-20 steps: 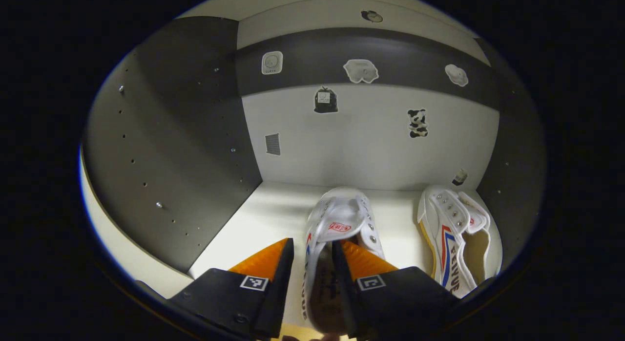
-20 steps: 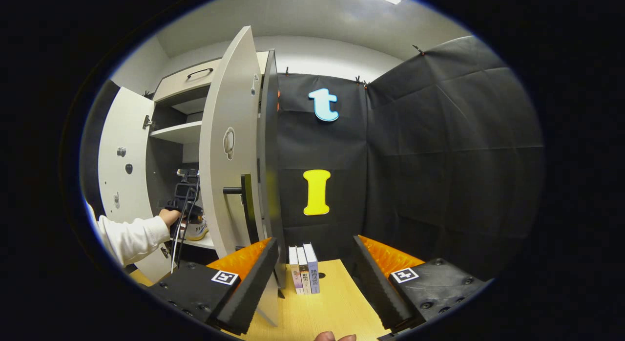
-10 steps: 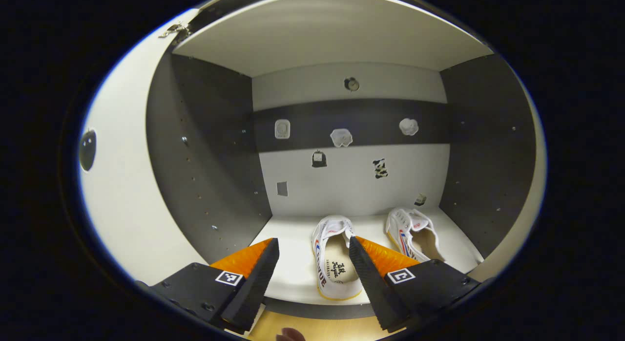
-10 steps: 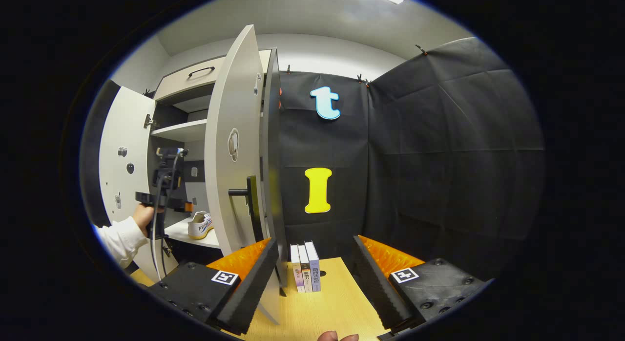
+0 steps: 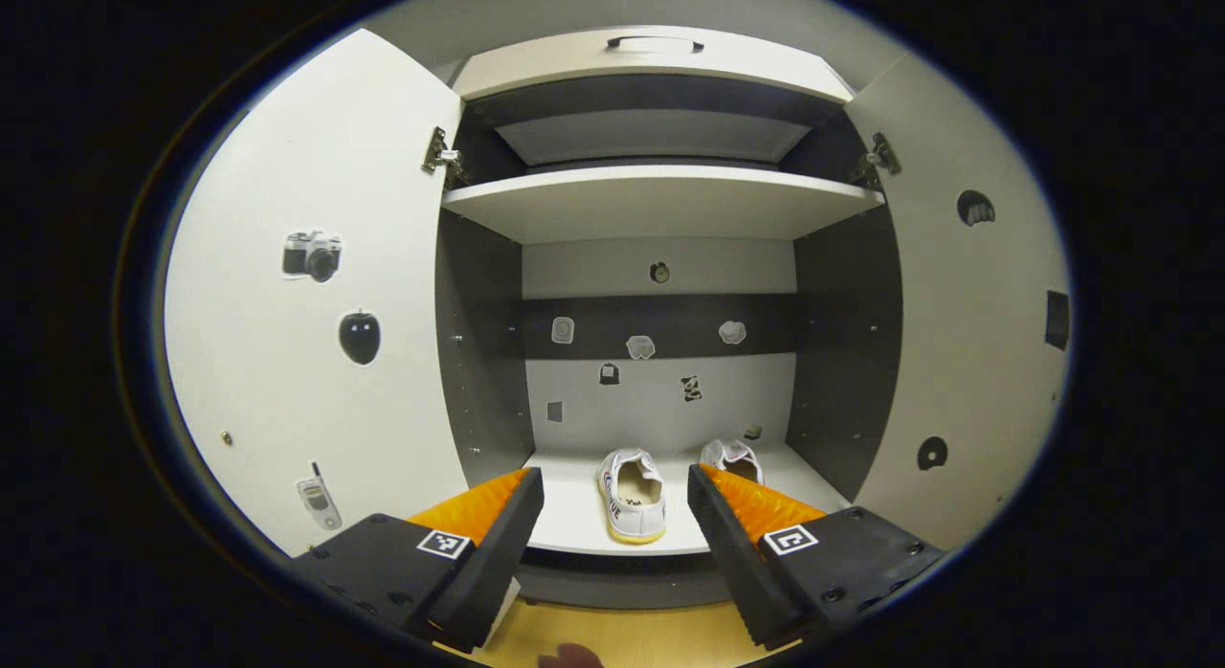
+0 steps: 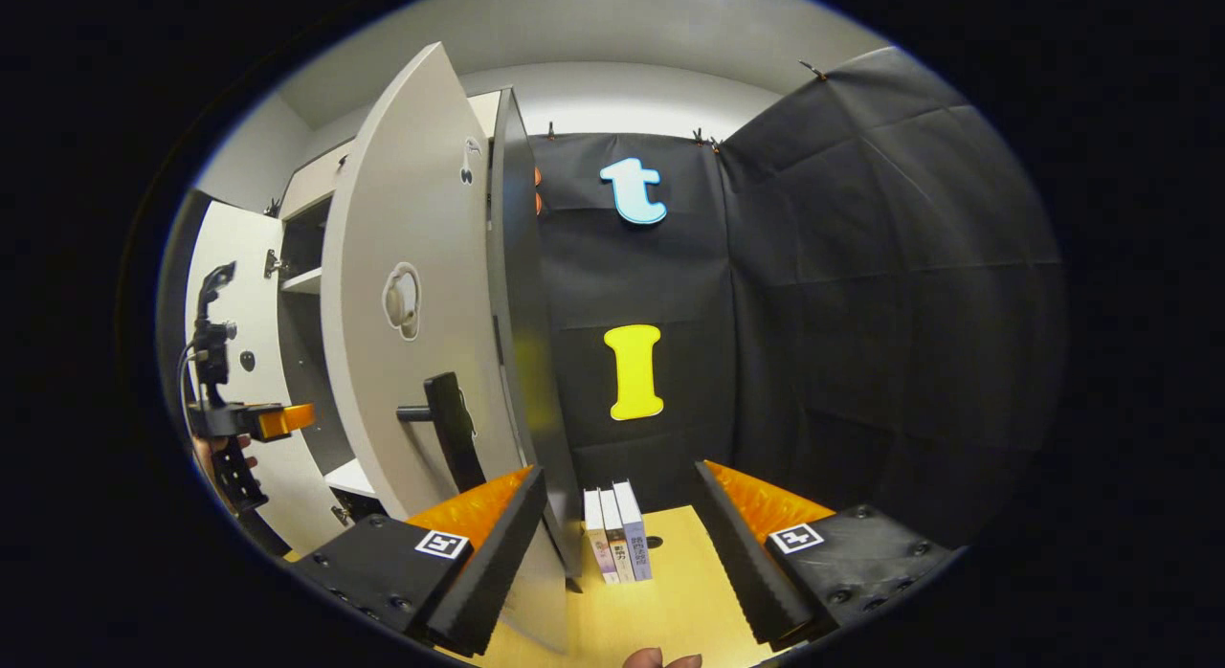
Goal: Grab one shoe with the right hand and put it into the shoe cabinet, grab the other shoe with the left hand and put it into the shoe cabinet; then close the right door with the right hand and the left door with the left hand.
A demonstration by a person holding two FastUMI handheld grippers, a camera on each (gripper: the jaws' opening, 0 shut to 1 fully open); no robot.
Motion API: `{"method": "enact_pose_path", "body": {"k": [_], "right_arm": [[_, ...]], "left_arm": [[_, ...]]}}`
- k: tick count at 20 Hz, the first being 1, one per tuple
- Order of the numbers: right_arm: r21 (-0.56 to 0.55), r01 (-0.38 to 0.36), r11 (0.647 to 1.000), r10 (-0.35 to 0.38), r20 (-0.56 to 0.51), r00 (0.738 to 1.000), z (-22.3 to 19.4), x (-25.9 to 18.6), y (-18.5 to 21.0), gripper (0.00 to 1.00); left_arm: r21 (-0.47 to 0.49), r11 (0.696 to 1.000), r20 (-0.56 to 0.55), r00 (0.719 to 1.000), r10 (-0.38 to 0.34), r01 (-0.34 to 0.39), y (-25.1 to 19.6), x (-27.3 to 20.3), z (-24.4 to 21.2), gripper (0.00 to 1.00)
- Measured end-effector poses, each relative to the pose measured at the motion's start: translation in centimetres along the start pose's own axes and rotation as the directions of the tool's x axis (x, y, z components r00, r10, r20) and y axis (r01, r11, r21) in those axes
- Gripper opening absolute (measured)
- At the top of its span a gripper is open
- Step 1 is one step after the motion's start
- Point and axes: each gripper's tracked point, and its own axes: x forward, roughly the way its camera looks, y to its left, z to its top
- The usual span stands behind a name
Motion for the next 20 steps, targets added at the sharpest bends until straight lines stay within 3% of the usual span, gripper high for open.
{"method": "enact_pose_path", "body": {"k": [5, 11, 16, 20], "right_arm": [[0.022, -0.040, 0.999, 0.040, -0.007, 0.999, -0.4, 0.8, 1.3, 0.98], [-0.089, -0.053, 0.995, 0.056, 0.030, 0.998, 0.5, 0.3, 3.1, 0.97], [-0.086, -0.028, 0.996, 0.031, 0.040, 0.999, 0.2, -0.3, 4.8, 0.98], [-0.089, -0.055, 0.994, 0.059, 0.035, 0.998, -0.5, -0.8, 8.2, 0.98]], "left_arm": [[-0.042, 0.997, 0.039, 0.997, -0.068, 0.069, 0.3, -6.3, -0.3, 0.95], [-0.015, 0.995, 0.033, 0.995, -0.098, 0.099, 2.4, -10.3, -2.2, 0.95], [-0.004, 0.997, 0.036, 0.996, -0.083, 0.083, 5.7, -12.3, -3.1, 0.95], [-0.032, 0.996, 0.033, 0.996, -0.077, 0.078, 8.3, -13.6, -3.6, 0.95]]}}
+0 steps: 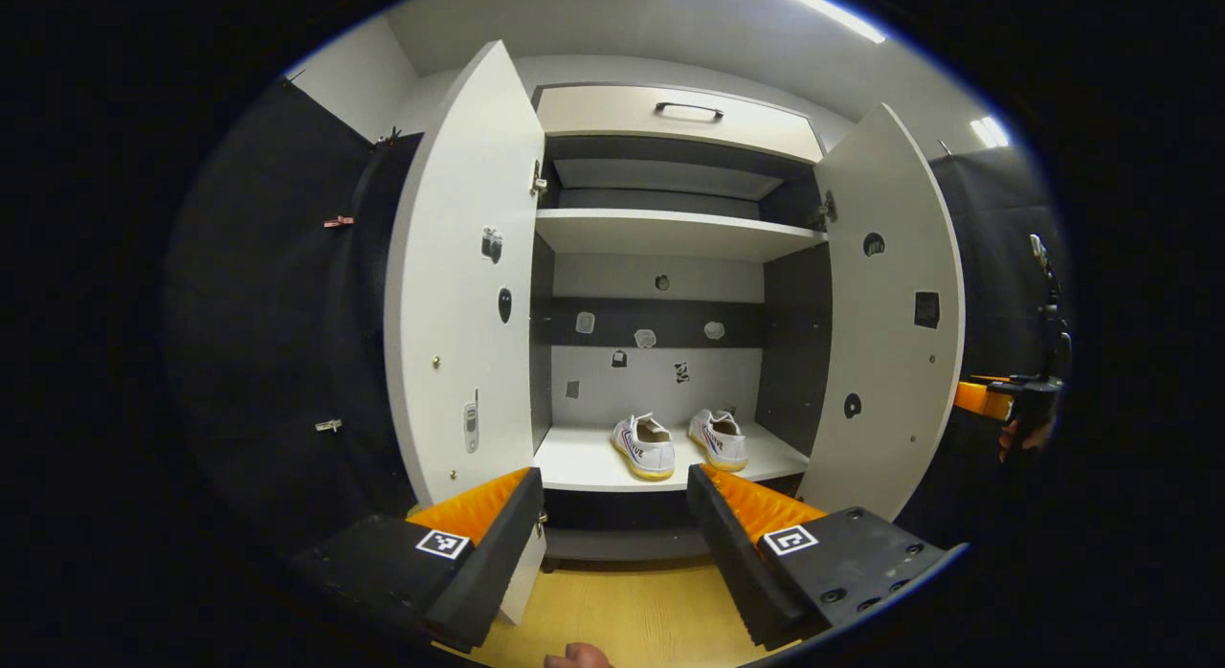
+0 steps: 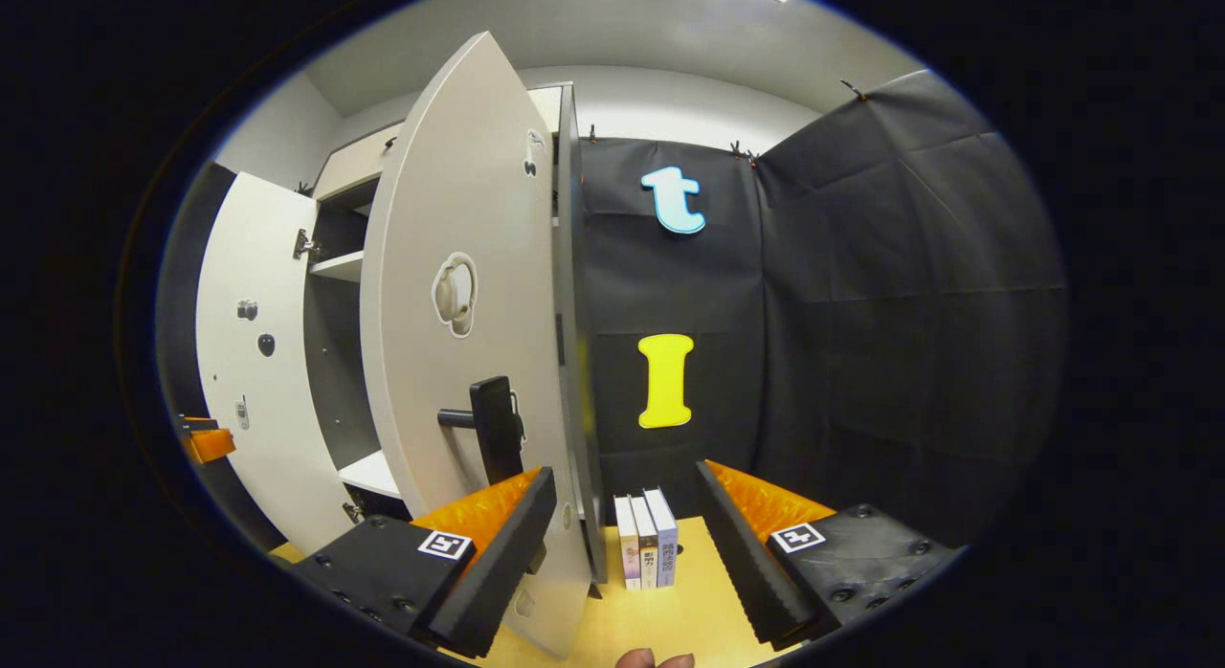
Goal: Grab one shoe with the right hand and put it into the shoe cabinet, grab the other shoe with the left hand and put it into the shoe cabinet; then close the right door with the right hand and the left door with the left hand.
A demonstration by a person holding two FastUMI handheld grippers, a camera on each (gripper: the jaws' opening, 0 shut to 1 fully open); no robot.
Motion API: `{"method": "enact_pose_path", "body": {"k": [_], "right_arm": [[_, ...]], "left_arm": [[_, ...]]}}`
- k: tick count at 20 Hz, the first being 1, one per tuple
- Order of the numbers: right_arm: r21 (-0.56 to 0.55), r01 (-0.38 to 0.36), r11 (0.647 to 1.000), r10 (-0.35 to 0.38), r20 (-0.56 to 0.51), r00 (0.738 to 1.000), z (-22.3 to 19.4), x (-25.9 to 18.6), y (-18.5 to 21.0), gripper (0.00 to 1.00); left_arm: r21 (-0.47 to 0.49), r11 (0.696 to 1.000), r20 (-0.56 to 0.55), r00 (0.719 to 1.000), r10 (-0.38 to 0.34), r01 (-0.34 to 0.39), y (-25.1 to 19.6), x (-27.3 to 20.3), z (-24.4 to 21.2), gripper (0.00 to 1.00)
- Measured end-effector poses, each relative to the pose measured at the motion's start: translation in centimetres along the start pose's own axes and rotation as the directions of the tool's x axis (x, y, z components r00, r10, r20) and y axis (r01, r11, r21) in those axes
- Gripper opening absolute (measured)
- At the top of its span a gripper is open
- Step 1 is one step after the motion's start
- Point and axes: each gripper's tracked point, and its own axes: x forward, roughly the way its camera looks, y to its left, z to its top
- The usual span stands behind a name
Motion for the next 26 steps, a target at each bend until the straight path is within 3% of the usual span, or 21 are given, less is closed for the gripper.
{"method": "enact_pose_path", "body": {"k": [6, 9, 12, 21, 26], "right_arm": [[-0.021, -0.097, 0.995, 0.097, 0.001, 0.995, -0.8, 1.2, 8.2, 0.98], [-0.013, -0.196, 0.981, 0.195, -0.030, 0.980, -1.8, 1.4, 13.3, 0.98], [-0.016, -0.215, 0.977, 0.215, 0.001, 0.977, -0.9, 0.6, 15.6, 0.98], [0.014, -0.174, 0.985, 0.174, 0.002, 0.985, -0.7, -2.1, 15.8, 0.98], [0.014, -0.149, 0.989, 0.149, -0.005, 0.989, -1.0, -2.5, 15.4, 0.97]], "left_arm": [[-0.006, 0.999, 0.007, 0.999, 0.041, -0.041, 3.9, -2.6, -0.1, 0.95], [-0.024, 0.997, 0.007, 0.998, 0.069, -0.069, 6.0, -3.8, 0.0, 0.95], [-0.034, 0.994, 0.011, 0.994, 0.108, -0.107, 8.4, -4.3, 0.3, 0.97], [-0.035, 0.975, 0.052, 0.974, 0.220, -0.218, 17.3, -3.6, 2.7, 0.95], [-0.014, 0.975, 0.051, 0.974, 0.222, -0.221, 20.4, -0.6, 2.9, 0.93]]}}
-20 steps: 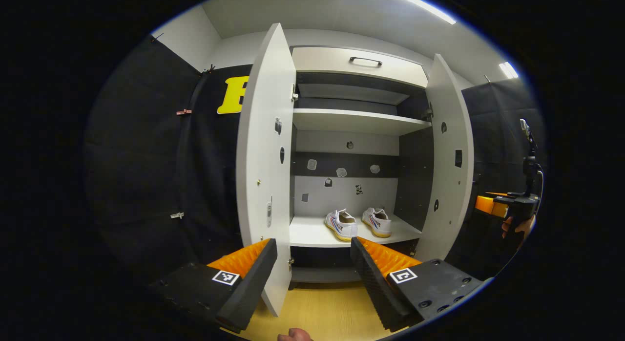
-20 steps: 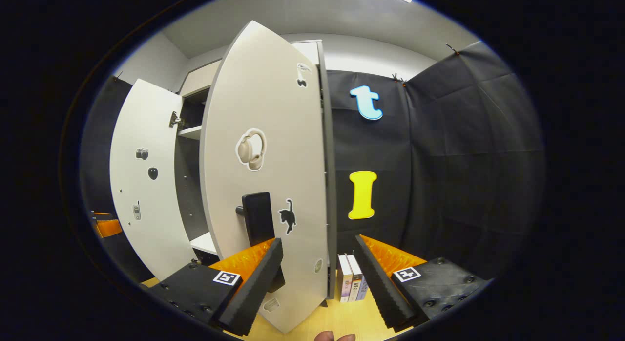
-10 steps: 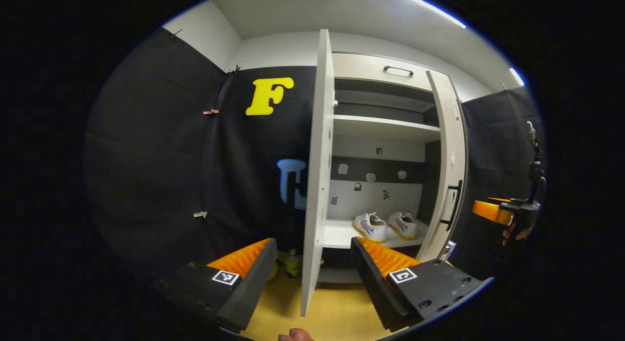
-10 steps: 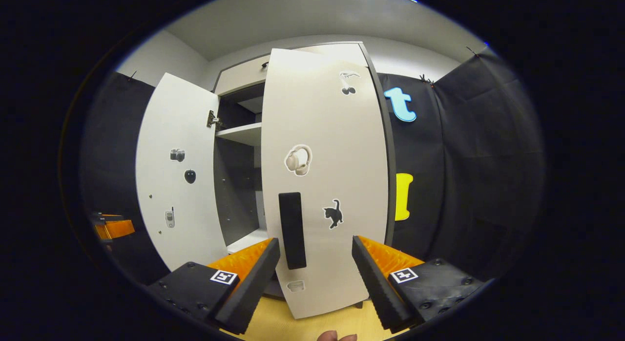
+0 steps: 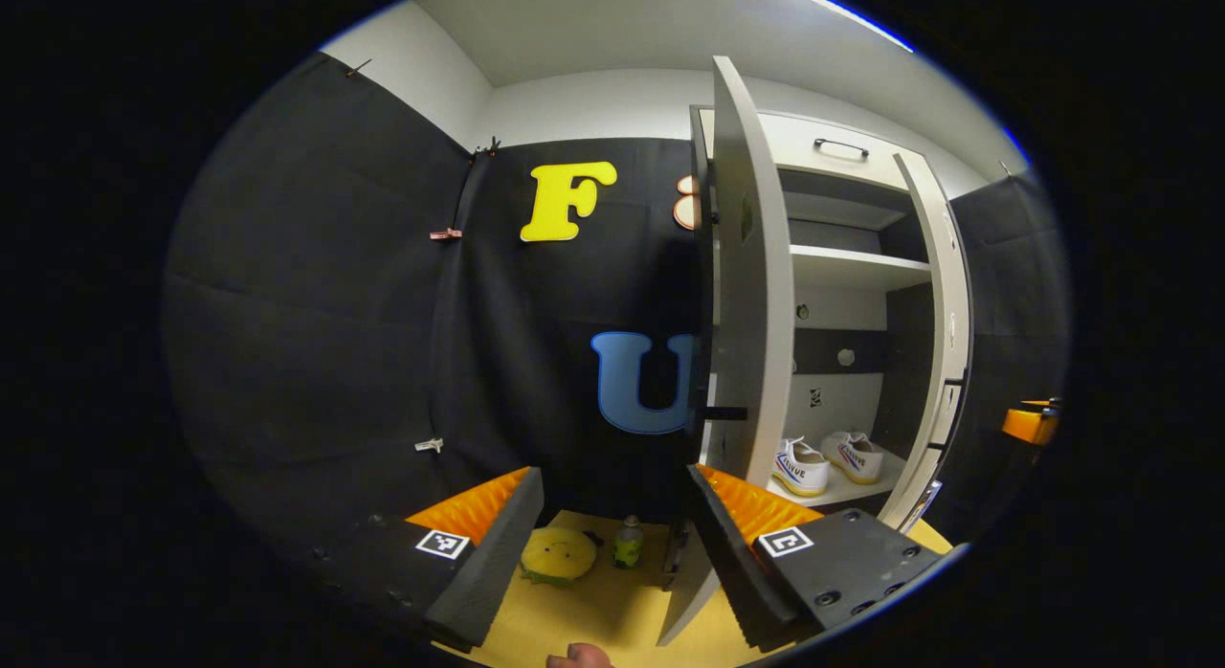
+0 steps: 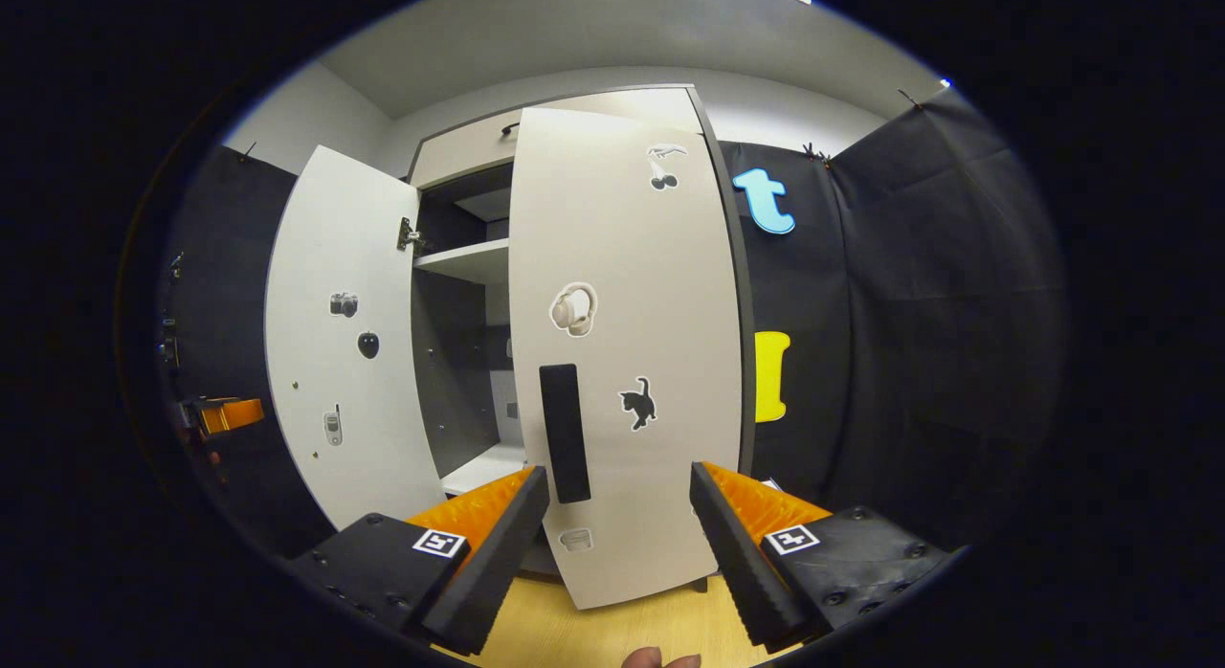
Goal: Grab one shoe with the right hand and put it into the shoe cabinet, grab the other shoe with the left hand and put it into the shoe cabinet; then close the right door with the right hand and the left door with the left hand.
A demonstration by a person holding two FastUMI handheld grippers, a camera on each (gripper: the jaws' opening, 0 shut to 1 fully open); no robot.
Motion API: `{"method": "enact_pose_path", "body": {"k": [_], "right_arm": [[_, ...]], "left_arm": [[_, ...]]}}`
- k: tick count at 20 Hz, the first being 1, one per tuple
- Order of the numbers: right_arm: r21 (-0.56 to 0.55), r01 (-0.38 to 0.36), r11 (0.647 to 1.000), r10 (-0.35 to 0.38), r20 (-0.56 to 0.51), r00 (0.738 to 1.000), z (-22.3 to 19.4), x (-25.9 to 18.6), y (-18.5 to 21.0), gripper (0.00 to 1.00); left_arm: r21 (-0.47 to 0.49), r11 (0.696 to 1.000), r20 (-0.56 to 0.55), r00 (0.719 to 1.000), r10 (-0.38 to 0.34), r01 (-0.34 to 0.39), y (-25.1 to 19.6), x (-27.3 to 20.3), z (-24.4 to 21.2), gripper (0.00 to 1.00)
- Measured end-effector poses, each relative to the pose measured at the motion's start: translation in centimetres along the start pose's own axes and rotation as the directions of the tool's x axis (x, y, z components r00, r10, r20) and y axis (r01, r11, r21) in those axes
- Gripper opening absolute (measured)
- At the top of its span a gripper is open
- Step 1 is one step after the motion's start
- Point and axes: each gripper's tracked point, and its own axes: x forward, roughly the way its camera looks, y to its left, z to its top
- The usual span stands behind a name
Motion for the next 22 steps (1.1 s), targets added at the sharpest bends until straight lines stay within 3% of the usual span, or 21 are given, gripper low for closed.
{"method": "enact_pose_path", "body": {"k": [6, 10, 14, 22], "right_arm": [[-0.013, 0.026, 1.000, -0.026, 0.017, 1.000, 0.8, -0.6, -0.8, 0.97], [-0.016, 0.030, 0.999, -0.029, 0.018, 0.999, 1.1, -0.7, -1.5, 0.97], [0.014, 0.017, 1.000, -0.017, 0.013, 1.000, 1.1, -0.9, -1.6, 0.97], [0.015, -0.012, 1.000, 0.011, 0.005, 1.000, 1.1, -1.2, -2.7, 0.98]], "left_arm": [[-0.012, 1.000, -0.046, 0.999, -0.008, 0.007, 0.9, 4.3, -2.0, 0.94], [0.030, 0.999, -0.041, 0.999, -0.018, 0.019, 0.4, 4.5, -1.9, 0.94], [0.040, 0.999, -0.033, 0.999, -0.007, 0.008, -1.6, 3.4, -1.9, 0.94], [0.033, 0.998, -0.026, 0.998, -0.058, 0.059, -8.6, 2.2, -1.9, 0.94]]}}
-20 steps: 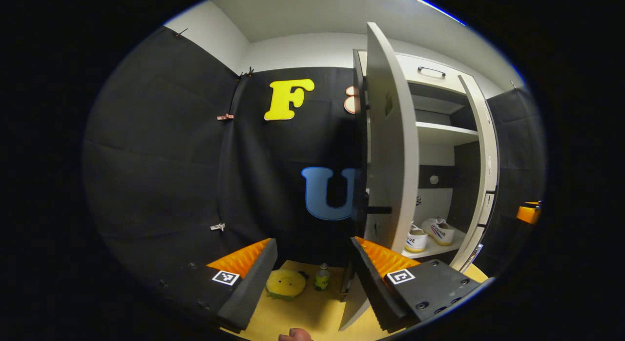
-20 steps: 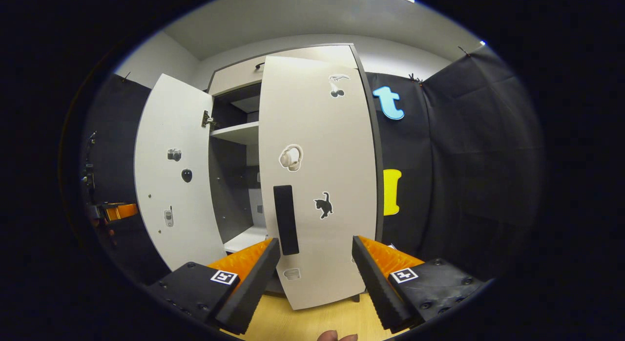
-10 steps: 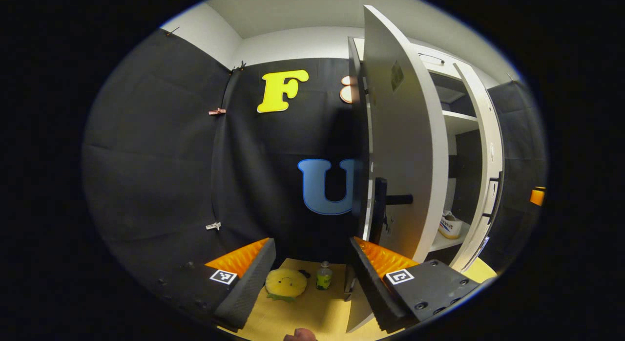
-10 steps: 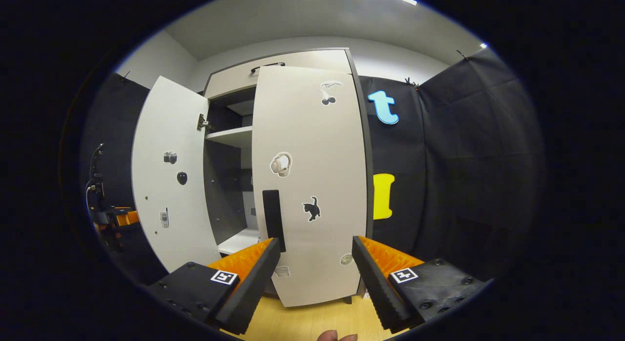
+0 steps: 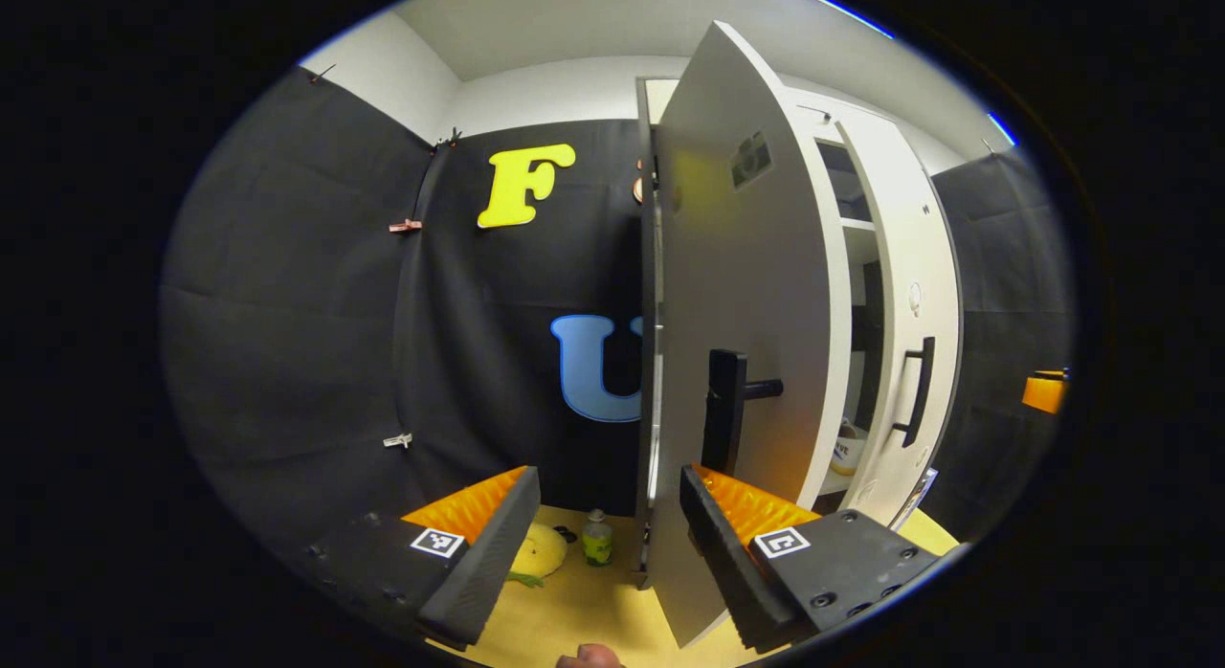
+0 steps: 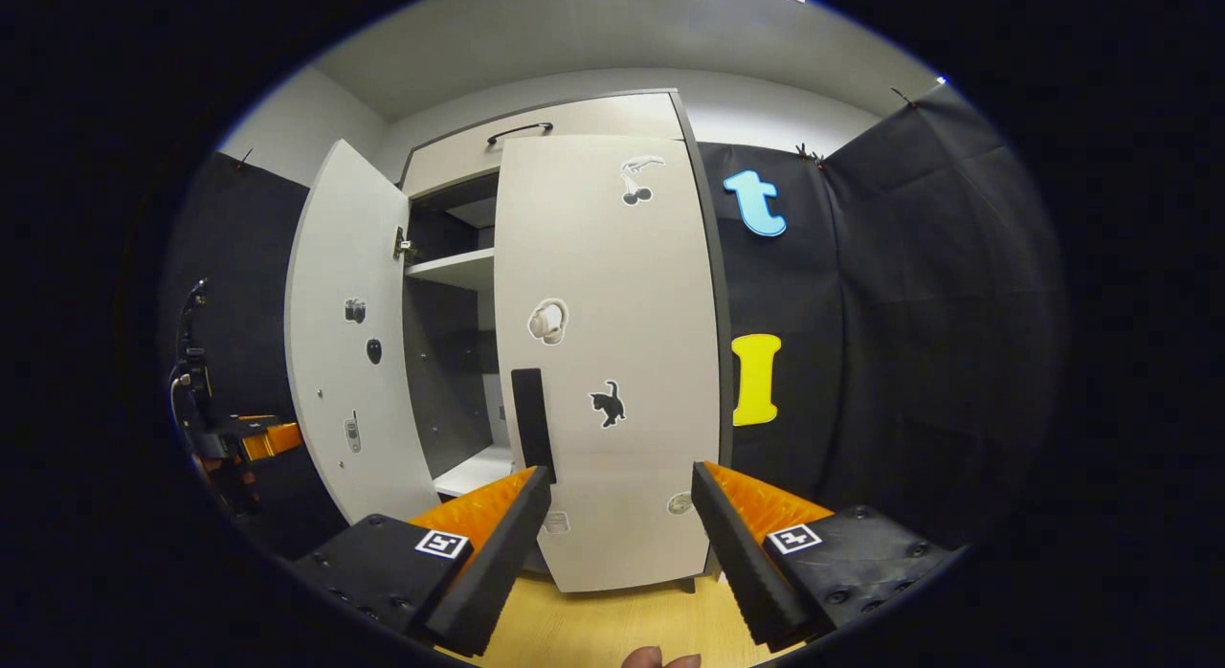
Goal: Grab one shoe with the right hand and put it into the shoe cabinet, grab the other shoe with the left hand and put it into the shoe cabinet; then close the right door with the right hand and the left door with the left hand.
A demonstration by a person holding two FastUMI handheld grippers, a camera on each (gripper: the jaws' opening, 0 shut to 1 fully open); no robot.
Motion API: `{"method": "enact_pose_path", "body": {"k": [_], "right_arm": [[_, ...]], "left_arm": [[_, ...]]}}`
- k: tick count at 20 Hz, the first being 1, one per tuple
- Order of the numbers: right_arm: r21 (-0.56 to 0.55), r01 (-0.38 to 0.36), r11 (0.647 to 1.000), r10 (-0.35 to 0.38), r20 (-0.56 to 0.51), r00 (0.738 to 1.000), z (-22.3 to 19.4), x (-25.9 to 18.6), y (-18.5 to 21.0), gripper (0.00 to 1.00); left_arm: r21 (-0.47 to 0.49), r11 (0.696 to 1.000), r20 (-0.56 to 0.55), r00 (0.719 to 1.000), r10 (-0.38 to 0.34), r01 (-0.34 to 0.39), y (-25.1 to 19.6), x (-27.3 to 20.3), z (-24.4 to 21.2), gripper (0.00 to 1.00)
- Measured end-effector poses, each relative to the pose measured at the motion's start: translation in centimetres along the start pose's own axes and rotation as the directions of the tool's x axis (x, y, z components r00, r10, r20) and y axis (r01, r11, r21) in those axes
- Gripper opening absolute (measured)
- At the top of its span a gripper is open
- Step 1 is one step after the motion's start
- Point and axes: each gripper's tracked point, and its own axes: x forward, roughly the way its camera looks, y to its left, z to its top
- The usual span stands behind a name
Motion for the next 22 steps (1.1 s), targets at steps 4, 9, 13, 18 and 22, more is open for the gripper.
{"method": "enact_pose_path", "body": {"k": [4, 9, 13, 18, 22], "right_arm": [[0.022, -0.015, 1.000, 0.015, 0.000, 1.000, 0.2, 0.3, -0.7, 0.98], [0.013, -0.051, 0.999, 0.050, 0.080, 0.996, 1.9, 0.8, -0.3, 0.98], [-0.022, -0.034, 0.999, 0.037, 0.107, 0.994, 2.2, 0.9, -0.3, 0.97], [-0.001, -0.003, 1.000, 0.003, 0.043, 0.999, 0.7, 0.8, -0.8, 0.98], [0.011, 0.020, 1.000, -0.021, 0.026, 0.999, 0.2, 0.4, -1.0, 0.98]], "left_arm": [[-0.011, 0.999, 0.001, 1.000, -0.031, 0.031, -3.8, 0.5, -0.1, 0.94], [-0.073, 0.992, 0.025, 0.995, -0.097, 0.099, -8.4, 0.6, 0.5, 0.95], [-0.076, 0.991, 0.037, 0.994, -0.105, 0.108, -10.0, 0.2, 1.3, 0.95], [-0.074, 0.990, 0.035, 0.992, -0.117, 0.120, -11.0, -1.4, 0.9, 0.95], [-0.064, 0.990, 0.026, 0.991, -0.128, 0.129, -11.4, -2.6, 0.7, 0.95]]}}
